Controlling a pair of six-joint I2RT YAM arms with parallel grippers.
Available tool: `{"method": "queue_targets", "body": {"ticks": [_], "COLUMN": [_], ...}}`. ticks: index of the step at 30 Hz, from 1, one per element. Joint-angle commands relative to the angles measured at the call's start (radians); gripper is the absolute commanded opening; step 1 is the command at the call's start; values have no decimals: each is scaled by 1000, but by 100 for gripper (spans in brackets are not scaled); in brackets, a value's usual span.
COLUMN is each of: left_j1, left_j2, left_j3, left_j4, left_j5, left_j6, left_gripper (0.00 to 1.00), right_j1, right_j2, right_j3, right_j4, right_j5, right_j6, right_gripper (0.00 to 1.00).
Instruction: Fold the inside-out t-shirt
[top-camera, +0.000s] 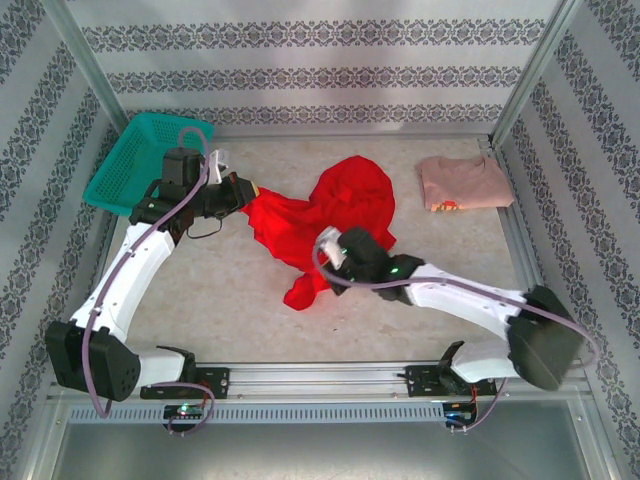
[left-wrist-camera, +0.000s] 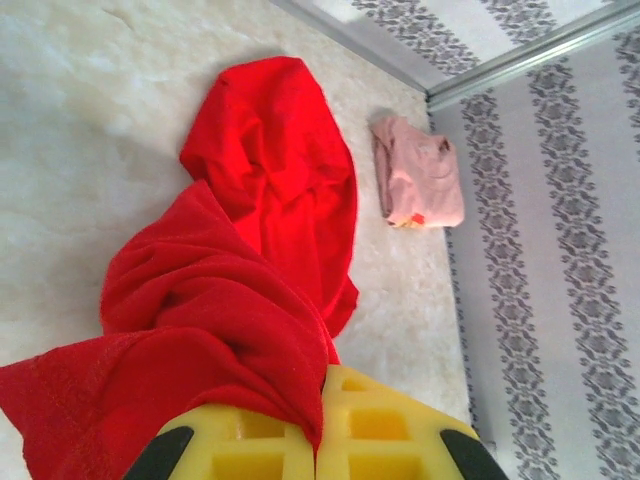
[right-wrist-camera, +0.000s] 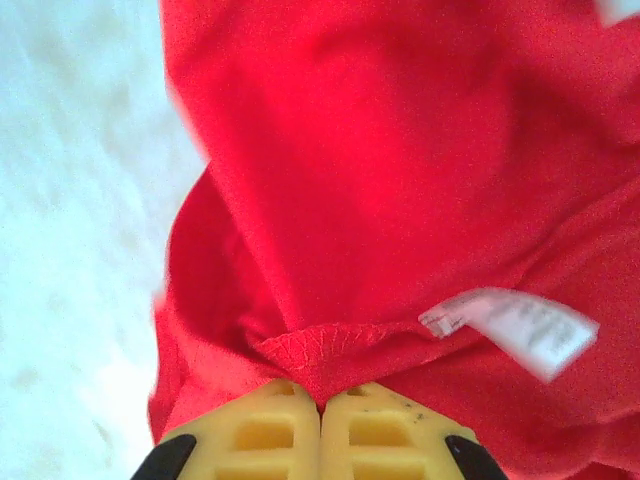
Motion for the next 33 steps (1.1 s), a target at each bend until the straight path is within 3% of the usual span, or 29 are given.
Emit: {"method": "queue_targets", "body": {"ticks": [1,5,9,13,17,20,28,33], "left_j1": [-11,-11,-11,-11,-11,-11,-12,-11], "left_j2": [28,50,47,20,-12,-26,-28,-28], "left_j3": [25,31,28,24,17,16,6,12], "left_j4": [28,43,34,13,-14,-49,-34,-41], "left_j5": [-63,-47,-29,-5,-14,-46,-24,-22], "left_j6": [32,30,41,52,68,92,84,91], "left_gripper": [0,0,0,0,0,0,0,0], "right_j1": [-102,-220,-309,-364,-328,-287,-307,-357], "right_j2": [-88,-127,-115,-70,17,87,125,115], "right_j3": [44,64,83,148,231,273,238,210], "right_j4": [-10,-42,-142,-320,-459,-505,-384,-314], "right_j5": [-201,-302,-265,-114,87,147,-24,-211], "right_j6": [134,228,267,210,126,76,78,110], "right_gripper": [0,1,3,3,5,7,8,24]}}
